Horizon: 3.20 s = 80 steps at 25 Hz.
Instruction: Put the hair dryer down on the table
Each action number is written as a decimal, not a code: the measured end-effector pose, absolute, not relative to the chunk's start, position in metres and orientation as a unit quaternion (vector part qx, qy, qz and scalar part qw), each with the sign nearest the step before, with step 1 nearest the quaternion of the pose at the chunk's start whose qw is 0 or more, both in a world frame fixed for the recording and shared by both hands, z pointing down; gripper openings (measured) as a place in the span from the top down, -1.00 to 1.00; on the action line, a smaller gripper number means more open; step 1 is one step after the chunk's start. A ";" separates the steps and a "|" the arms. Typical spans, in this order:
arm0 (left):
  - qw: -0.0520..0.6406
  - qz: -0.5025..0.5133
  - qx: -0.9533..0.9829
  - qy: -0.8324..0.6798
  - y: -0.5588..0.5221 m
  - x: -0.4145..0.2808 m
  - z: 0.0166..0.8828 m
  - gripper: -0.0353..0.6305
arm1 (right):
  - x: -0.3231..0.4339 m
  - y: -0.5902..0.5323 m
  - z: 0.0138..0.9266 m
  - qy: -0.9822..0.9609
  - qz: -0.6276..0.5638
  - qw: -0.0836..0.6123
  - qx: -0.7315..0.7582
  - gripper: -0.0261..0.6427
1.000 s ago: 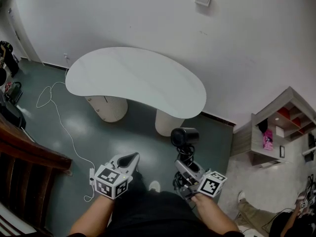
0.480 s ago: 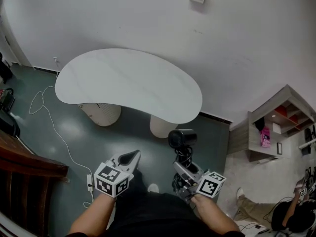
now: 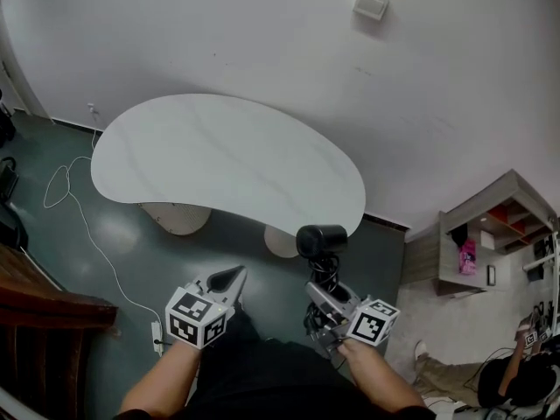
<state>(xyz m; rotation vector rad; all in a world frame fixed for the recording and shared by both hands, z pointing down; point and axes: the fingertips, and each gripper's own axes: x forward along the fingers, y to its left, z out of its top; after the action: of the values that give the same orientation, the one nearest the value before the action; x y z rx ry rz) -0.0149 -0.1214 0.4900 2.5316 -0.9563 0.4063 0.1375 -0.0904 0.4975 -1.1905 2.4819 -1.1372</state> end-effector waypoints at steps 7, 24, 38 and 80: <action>0.191 0.134 0.918 -0.322 -0.199 -0.031 0.475 0.86 | 0.115 -0.159 0.486 0.825 -0.368 0.077 -0.421 0.30; 0.186 0.173 0.929 -0.270 -0.316 -0.071 0.498 0.86 | 0.080 -0.279 0.530 0.775 -0.385 0.051 -0.498 0.30; 0.217 0.181 0.907 -0.313 -0.350 -0.062 0.515 0.86 | 0.091 -0.373 0.609 0.756 -0.429 -0.043 -0.493 0.31; 0.234 0.186 0.868 -0.396 -0.357 -0.096 0.517 0.86 | 0.063 -0.456 0.705 0.739 -0.389 -0.244 -0.494 0.22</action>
<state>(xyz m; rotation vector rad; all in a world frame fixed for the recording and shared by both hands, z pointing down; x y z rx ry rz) -0.0956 -0.3573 0.5171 2.3843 -1.0870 0.5093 0.0630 -0.4559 0.7047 -1.8512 2.7674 -1.4565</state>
